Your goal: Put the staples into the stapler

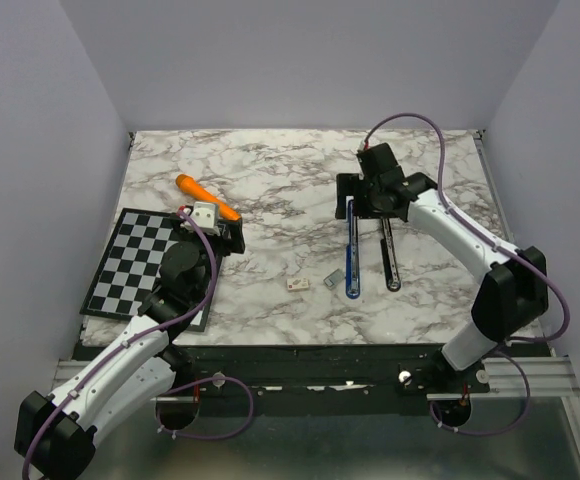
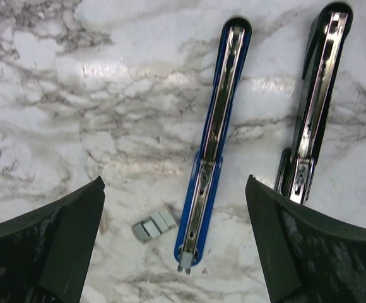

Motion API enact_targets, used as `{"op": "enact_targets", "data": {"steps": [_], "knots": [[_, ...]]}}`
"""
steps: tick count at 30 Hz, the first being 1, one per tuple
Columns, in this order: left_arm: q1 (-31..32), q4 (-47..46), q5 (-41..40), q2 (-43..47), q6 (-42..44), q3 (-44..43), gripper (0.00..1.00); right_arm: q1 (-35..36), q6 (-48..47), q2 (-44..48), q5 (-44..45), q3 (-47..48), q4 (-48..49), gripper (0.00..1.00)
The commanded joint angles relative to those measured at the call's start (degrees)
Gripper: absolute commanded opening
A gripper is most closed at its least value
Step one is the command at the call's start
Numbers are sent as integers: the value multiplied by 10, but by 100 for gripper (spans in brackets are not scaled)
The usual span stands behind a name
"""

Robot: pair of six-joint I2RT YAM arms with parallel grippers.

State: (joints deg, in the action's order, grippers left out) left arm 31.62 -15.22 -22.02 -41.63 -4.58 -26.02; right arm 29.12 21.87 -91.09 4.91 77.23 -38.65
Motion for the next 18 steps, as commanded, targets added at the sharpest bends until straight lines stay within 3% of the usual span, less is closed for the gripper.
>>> {"op": "enact_targets", "data": {"steps": [1,4,10,18], "knots": [[-2,-4,11,3,-5,-3,99,-13,-21,-91,69,78,-8,100],[-2,-2,12,1,-6,-5,99,-31,-3,-160,68,142,-31,98],[-2,-2,25,-2,-10,-5,99,-45,12,-251,78,232,-55,82],[-2,0,49,-11,-13,-7,99,-55,5,-344,58,281,-60,64]]}}
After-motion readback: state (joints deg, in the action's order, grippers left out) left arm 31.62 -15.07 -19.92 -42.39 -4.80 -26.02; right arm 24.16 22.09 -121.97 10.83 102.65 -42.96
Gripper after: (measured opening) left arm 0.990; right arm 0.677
